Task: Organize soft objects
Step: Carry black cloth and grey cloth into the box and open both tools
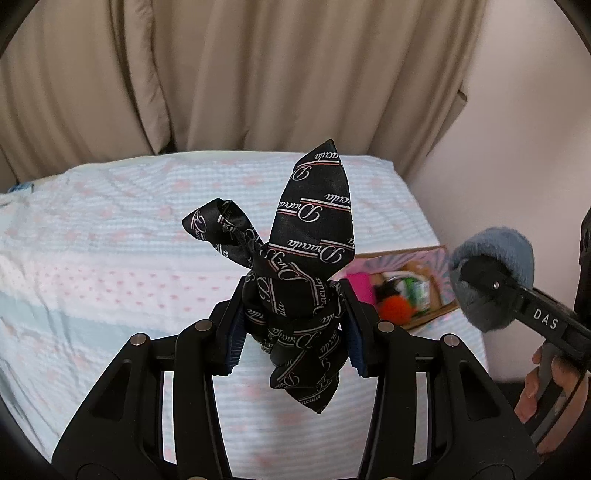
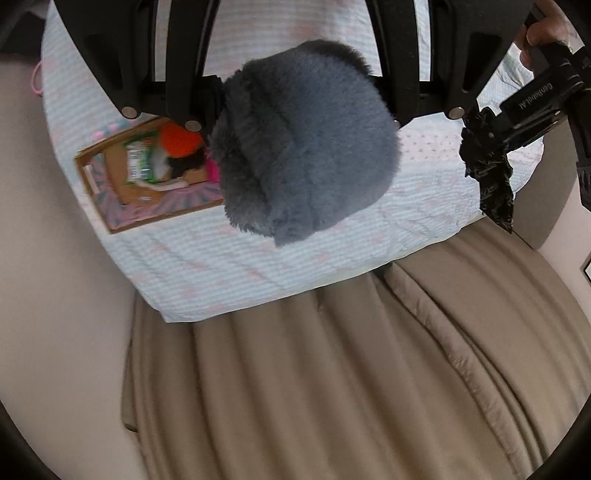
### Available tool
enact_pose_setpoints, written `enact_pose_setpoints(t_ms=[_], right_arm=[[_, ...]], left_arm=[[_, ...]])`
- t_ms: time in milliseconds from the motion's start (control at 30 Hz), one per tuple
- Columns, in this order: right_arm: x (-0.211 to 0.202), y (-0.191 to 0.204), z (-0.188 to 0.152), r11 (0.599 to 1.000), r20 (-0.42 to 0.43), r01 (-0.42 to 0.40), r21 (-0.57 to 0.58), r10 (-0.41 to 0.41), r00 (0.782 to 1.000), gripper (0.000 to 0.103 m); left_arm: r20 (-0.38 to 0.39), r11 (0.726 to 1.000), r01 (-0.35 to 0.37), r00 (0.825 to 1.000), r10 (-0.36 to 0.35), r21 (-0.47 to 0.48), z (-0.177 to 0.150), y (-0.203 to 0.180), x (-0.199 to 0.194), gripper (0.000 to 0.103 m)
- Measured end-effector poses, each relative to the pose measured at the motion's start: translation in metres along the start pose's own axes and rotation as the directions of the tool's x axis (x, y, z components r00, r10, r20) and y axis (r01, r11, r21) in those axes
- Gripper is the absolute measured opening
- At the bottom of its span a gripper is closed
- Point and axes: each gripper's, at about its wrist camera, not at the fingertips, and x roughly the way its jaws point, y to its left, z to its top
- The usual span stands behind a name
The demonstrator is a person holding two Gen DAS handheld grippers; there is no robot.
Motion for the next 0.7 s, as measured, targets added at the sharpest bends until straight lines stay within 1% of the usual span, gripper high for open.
enact_pose_setpoints(t_ms=[133,200,267,300,400,533,700], right_arm=[[-0.017,-0.053,0.011,0.999,-0.008,0.018,-0.043,-0.018,1.000,0.048],[-0.021,-0.077,0.015,0.999,-0.020,0.020,-0.050,-0.021,1.000,0.048],[-0.022,-0.102,0.019,0.998,-0.035,0.026,-0.053,-0.028,0.999,0.048],[-0.021,-0.113,0.022,0.998,-0.042,0.029,-0.053,-0.031,0.999,0.048],[-0.015,-0.142,0.028,0.998,-0.064,0.037,-0.052,-0.040,0.997,0.048],[0.003,-0.172,0.036,0.998,-0.103,0.053,-0.046,-0.057,0.993,0.048],[0.034,-0.200,0.043,0.997,-0.150,0.065,-0.041,-0.071,0.986,0.048]], left_arm=[[0.002,1.000,-0.001,1.000,0.001,-0.006,-0.003,-0.063,0.014,0.041],[-0.005,1.000,0.014,1.000,-0.014,-0.017,-0.005,-0.092,0.026,0.041],[-0.017,1.000,0.023,1.000,-0.024,-0.017,-0.006,-0.113,0.036,0.041],[-0.027,1.000,0.026,0.999,-0.026,-0.009,-0.005,-0.128,0.044,0.041],[-0.046,1.000,0.026,0.999,-0.025,0.017,-0.002,-0.159,0.062,0.042],[-0.087,0.998,0.032,0.996,-0.028,0.049,0.005,-0.192,0.090,0.042],[-0.147,0.997,0.043,0.989,-0.034,0.059,0.013,-0.210,0.137,0.042]])
